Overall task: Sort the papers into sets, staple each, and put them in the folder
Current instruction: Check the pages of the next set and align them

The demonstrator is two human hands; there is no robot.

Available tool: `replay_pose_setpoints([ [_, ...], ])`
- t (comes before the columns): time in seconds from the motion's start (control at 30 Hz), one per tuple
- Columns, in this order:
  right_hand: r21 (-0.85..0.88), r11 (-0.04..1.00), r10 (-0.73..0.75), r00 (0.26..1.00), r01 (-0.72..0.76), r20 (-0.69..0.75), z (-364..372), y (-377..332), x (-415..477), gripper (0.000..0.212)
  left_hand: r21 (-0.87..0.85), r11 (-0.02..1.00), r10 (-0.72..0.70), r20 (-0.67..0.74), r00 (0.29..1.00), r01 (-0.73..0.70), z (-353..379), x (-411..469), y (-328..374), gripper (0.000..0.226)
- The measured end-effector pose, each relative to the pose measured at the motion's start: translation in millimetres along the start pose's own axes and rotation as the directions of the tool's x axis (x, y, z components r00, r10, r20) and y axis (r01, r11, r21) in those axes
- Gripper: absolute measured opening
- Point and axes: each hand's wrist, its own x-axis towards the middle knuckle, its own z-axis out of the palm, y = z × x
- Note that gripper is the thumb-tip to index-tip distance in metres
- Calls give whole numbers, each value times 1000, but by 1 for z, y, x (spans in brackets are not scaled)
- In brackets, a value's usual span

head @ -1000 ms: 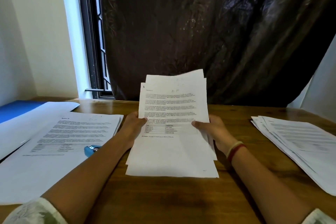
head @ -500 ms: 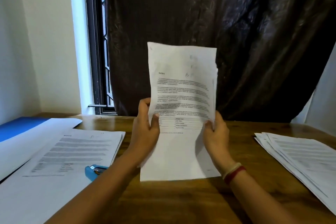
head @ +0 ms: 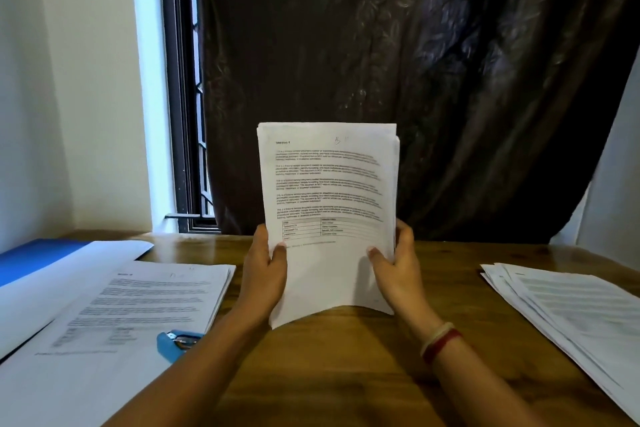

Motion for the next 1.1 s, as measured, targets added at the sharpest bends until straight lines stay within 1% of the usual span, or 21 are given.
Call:
replay_pose_setpoints([
  [0.1, 39, 998, 40, 999, -39, -29, -1, 3, 1, 39, 11, 999, -30, -1, 1000, 30, 1, 1, 2, 26],
  [0.23, 73, 997, -19, 997, 25, -72, -1, 3, 2, 35, 0, 1000, 16, -63, 998, -16, 0, 7, 9, 25],
  [0.3, 102, 995, -10, 999, 15, -49, -1, 4, 2, 38, -17, 1000, -18, -73, 997, 17, 0, 8, 7, 23],
  [0.37, 115, 993, 37, 999, -35, -8, 2, 10, 0, 43, -30, 996, -89, -45, 995, 88, 1, 4, 1, 24],
  [0.43, 107, 990, 85, 996, -89, 39, 5, 14, -5, 41, -25, 993, -116, -41, 992, 115, 1, 1, -6, 29],
  [0.5, 119, 988, 93, 995, -96, 34, 7, 15, -6, 37, -26, 994, -109, -75, 991, 107, 1, 2, -7, 31],
  [0.6, 124, 991, 53, 998, -51, -13, 7, 13, -4, 29, -43, 995, -89, -94, 992, 86, 2, 4, -3, 31],
  [0.7, 108, 991, 74, 997, -74, 2, 9, 19, -8, 31, -19, 994, -109, -44, 993, 108, 4, 1, -5, 30],
  [0.77, 79, 991, 111, 994, -110, 1, 11, 23, -10, 35, 16, 995, -95, -20, 995, 95, 6, -4, -8, 31],
  [0.87, 88, 988, 132, 989, -127, -59, 10, 25, -9, 35, 66, 997, -24, -26, 999, 26, 6, -4, -7, 32],
  [0.93, 89, 989, 123, 989, -115, -86, 9, 26, -8, 33, 67, 998, -13, -35, 999, 15, 5, -2, -8, 31],
  [1.1, 80, 985, 155, 988, -153, -10, 15, 33, -14, 34, 62, 994, -83, -32, 996, 85, 2, -3, -16, 36],
])
